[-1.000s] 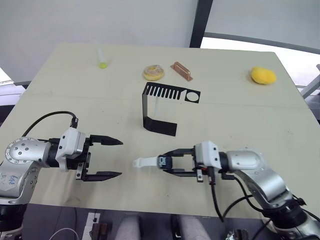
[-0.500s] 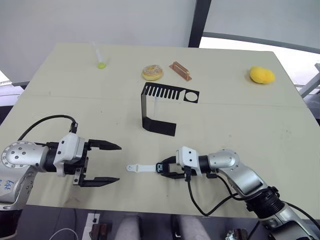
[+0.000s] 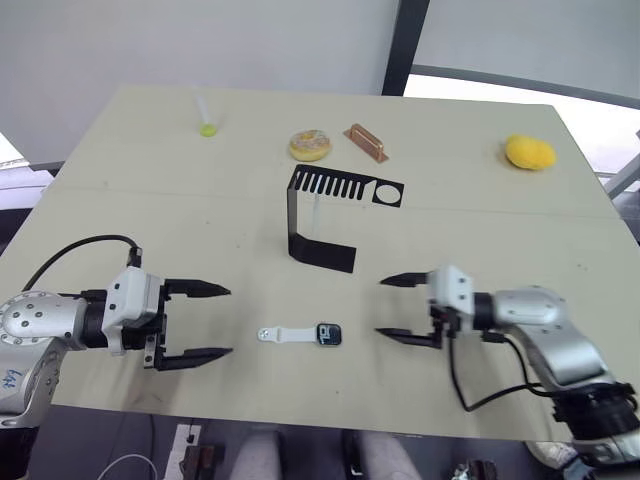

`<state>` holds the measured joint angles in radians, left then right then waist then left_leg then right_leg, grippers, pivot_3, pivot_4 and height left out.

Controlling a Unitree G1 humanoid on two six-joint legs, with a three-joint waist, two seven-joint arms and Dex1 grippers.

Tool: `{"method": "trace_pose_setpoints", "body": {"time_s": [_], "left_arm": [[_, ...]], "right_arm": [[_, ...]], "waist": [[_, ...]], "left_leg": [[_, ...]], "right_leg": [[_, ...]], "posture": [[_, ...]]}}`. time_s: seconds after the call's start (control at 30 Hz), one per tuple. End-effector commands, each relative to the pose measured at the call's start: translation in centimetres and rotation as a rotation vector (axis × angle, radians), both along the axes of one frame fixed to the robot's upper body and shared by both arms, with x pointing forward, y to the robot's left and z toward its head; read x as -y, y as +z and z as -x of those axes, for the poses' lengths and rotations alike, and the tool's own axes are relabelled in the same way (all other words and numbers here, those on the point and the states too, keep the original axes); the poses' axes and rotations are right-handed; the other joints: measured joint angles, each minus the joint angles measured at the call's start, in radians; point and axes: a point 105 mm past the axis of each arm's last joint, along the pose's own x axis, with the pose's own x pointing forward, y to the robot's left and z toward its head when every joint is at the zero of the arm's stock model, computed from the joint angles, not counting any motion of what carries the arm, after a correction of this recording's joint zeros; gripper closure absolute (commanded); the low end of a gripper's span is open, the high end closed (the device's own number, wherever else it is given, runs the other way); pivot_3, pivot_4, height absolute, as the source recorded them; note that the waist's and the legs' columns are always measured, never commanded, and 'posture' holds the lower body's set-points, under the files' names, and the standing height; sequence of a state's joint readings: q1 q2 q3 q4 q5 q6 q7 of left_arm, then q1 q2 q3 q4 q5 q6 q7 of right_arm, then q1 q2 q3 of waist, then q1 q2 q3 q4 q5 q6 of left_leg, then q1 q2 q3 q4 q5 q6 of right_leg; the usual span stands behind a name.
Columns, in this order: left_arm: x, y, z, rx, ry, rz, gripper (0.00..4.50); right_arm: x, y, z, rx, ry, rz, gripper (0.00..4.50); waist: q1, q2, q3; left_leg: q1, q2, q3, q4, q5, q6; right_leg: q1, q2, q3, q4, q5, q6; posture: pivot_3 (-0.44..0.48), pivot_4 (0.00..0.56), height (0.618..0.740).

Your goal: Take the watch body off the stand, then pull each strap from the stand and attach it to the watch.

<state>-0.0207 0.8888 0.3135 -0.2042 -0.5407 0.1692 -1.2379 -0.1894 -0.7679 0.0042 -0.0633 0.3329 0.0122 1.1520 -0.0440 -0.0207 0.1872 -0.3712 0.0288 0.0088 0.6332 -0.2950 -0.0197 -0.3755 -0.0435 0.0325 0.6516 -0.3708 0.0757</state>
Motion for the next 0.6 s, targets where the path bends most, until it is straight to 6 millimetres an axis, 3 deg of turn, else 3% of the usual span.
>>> {"method": "trace_pose_setpoints", "body": {"time_s": [0.03, 0.2, 0.33, 0.53, 0.6], "left_arm": [[-3.3, 0.6, -1.0, 0.073, 0.202, 0.051, 0.0], [-8.3, -0.8, -1.4, 0.11, 0.462, 0.081, 0.0], [-9.5, -0.9, -1.6, 0.132, 0.543, 0.123, 0.0], [-6.5, 0.0, -1.9, 0.181, 0.499, 0.169, 0.0], [-4.1, 0.8, -2.1, 0.206, 0.462, 0.205, 0.0]], "right_arm": [[5.7, 1.2, 0.8, 0.061, -0.133, -0.014, 0.02], [12.8, 1.5, 1.8, 0.123, -0.452, -0.063, 0.02], [14.7, 1.1, 2.3, 0.134, -0.563, -0.107, 0.02], [9.6, 0.2, 1.0, 0.068, -0.464, -0.233, 0.02], [6.1, 0.3, -0.3, 0.041, -0.396, -0.287, 0.27]], "waist": [[0.005, 0.0, 0.0], [-0.001, 0.0, 0.0], [-0.006, 0.0, 0.0], [-0.013, 0.0, 0.0], [-0.013, 0.0, 0.0]], "left_leg": [[0.0, 0.0, 0.0, 0.0, 0.0, 0.0], [0.002, 0.001, 0.003, 0.0, 0.0, 0.0], [0.002, 0.001, 0.003, 0.0, 0.0, 0.0], [0.003, 0.001, 0.003, 0.0, 0.0, 0.0], [0.002, 0.001, 0.003, 0.0, 0.0, -0.001]], "right_leg": [[0.0, 0.0, 0.0, 0.0, 0.0, 0.0], [0.0, 0.001, 0.002, 0.001, 0.0, 0.0], [0.0, 0.001, 0.002, 0.001, 0.0, 0.0], [0.0, 0.001, 0.002, 0.002, 0.0, 0.0], [0.0, 0.001, 0.002, 0.003, 0.0, 0.0]], "posture": [[0.0, 0.15, 0.74], [0.0, 0.15, 0.74], [0.0, 0.15, 0.74], [0.0, 0.15, 0.74], [0.0, 0.15, 0.74]]}}
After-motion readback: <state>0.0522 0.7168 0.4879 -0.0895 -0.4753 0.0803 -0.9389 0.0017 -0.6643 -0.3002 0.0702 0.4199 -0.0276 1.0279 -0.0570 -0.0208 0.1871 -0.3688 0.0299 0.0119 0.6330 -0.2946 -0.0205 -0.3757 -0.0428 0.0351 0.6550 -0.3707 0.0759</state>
